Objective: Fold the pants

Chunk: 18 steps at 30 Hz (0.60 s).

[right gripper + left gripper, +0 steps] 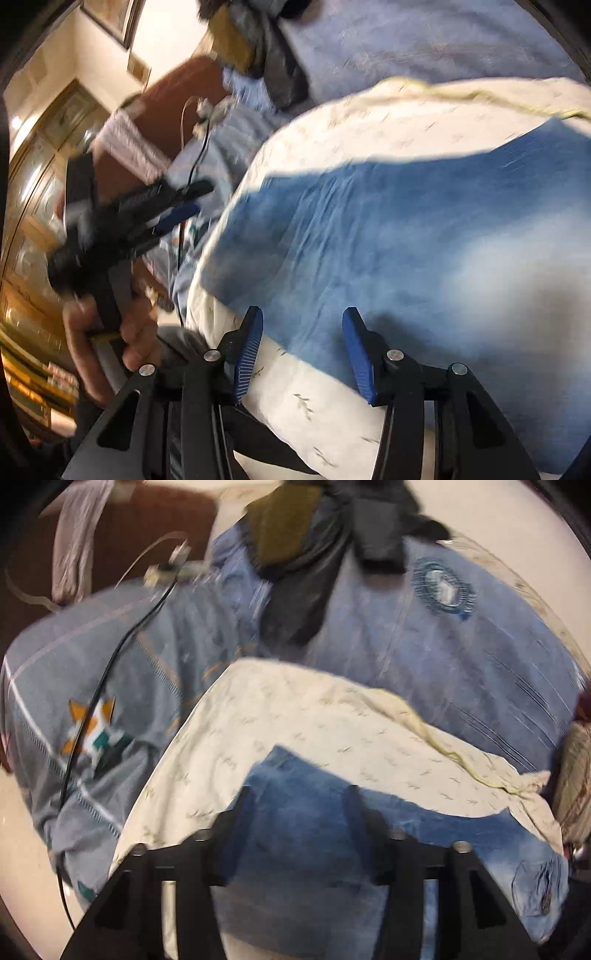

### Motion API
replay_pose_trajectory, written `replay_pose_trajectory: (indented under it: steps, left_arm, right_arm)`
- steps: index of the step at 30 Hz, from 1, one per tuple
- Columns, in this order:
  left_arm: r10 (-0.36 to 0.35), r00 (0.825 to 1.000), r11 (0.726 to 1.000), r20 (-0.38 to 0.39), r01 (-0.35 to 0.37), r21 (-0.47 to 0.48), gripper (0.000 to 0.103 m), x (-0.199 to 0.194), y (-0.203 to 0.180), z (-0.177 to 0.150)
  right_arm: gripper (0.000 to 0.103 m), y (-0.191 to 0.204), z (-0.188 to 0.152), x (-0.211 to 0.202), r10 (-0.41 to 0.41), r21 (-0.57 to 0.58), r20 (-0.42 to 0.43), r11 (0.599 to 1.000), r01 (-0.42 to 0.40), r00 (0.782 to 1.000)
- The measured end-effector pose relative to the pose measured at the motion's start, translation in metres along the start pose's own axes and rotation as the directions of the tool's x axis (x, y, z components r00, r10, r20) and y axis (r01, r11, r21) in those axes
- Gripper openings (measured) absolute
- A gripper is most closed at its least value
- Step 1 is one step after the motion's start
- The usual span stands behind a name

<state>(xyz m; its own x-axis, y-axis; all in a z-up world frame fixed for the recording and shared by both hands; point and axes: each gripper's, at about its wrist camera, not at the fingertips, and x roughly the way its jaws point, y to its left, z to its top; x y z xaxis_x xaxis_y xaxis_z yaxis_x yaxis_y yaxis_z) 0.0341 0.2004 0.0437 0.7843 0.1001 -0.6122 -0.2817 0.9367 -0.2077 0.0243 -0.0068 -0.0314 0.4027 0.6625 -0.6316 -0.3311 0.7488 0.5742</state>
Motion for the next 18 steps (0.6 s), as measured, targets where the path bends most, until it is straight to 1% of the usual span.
replay_pose_trajectory:
  steps: [1, 2, 3, 4, 6, 8, 10, 11, 12, 13, 15, 16, 17, 18]
  left_arm:
    - [-0.016, 1.000, 1.000, 0.003, 0.016, 0.022, 0.060, -0.001, -0.006, -0.003]
    - [-0.039, 0.999, 0.998, 0.000, 0.039, 0.046, 0.060, -0.003, -0.013, -0.006]
    - [-0.058, 0.998, 0.995, -0.004, 0.058, 0.078, 0.060, -0.004, -0.021, -0.011]
    - [-0.067, 0.998, 0.992, -0.005, 0.067, 0.110, 0.060, -0.009, -0.028, -0.014]
    - [-0.079, 0.997, 0.980, -0.001, 0.078, 0.182, 0.060, -0.018, -0.046, -0.022]
    - [-0.115, 0.993, 0.968, -0.010, 0.114, 0.224, 0.061, -0.026, -0.061, -0.035]
    - [-0.169, 0.985, 0.948, -0.041, 0.173, 0.268, 0.062, -0.031, -0.081, -0.052]
    - [-0.181, 0.982, 0.935, -0.057, 0.190, 0.300, 0.062, -0.032, -0.091, -0.057]
    - [-0.189, 0.979, 0.915, -0.073, 0.203, 0.348, 0.062, -0.033, -0.106, -0.065]
    - [-0.200, 0.976, 0.896, -0.083, 0.217, 0.386, 0.062, -0.035, -0.120, -0.072]
    - [-0.244, 0.964, 0.851, -0.104, 0.265, 0.453, 0.062, -0.042, -0.150, -0.087]
    - [-0.274, 0.954, 0.825, -0.121, 0.298, 0.479, 0.062, -0.046, -0.165, -0.094]
    - [-0.308, 0.941, 0.795, -0.144, 0.337, 0.504, 0.062, -0.050, -0.180, -0.103]
    - [-0.339, 0.925, 0.759, -0.173, 0.377, 0.531, 0.063, -0.054, -0.197, -0.113]
  right_arm:
    - [0.056, -0.005, 0.003, -0.012, -0.011, 0.010, 0.024, 1.000, 0.010, 1.000]
    - [0.059, -0.016, 0.007, -0.034, -0.041, 0.033, 0.066, 0.999, 0.039, 0.997]
    - [0.065, -0.020, 0.010, -0.043, -0.060, 0.046, 0.086, 0.997, 0.056, 0.995]
    - [0.068, -0.035, 0.011, -0.063, -0.092, 0.077, 0.120, 0.994, 0.083, 0.989]
    - [0.070, -0.057, 0.010, -0.087, -0.142, 0.118, 0.155, 0.985, 0.125, 0.978]
    - [0.070, -0.087, 0.004, -0.118, -0.214, 0.179, 0.210, 0.968, 0.177, 0.954]
    - [0.070, -0.115, -0.004, -0.144, -0.268, 0.259, 0.260, 0.945, 0.200, 0.928]
    - [0.070, -0.126, -0.007, -0.154, -0.286, 0.291, 0.278, 0.935, 0.203, 0.917]
    - [0.070, -0.135, -0.010, -0.166, -0.310, 0.319, 0.295, 0.924, 0.212, 0.904]
    - [0.070, -0.144, -0.012, -0.180, -0.335, 0.345, 0.322, 0.912, 0.220, 0.886]
    - [0.070, -0.159, -0.015, -0.204, -0.371, 0.391, 0.361, 0.893, 0.222, 0.856]
    - [0.069, -0.169, -0.017, -0.217, -0.394, 0.430, 0.377, 0.876, 0.218, 0.839]
    - [0.070, -0.181, -0.020, -0.228, -0.413, 0.474, 0.383, 0.856, 0.208, 0.827]
    - [0.070, -0.194, -0.025, -0.237, -0.427, 0.512, 0.384, 0.837, 0.196, 0.819]
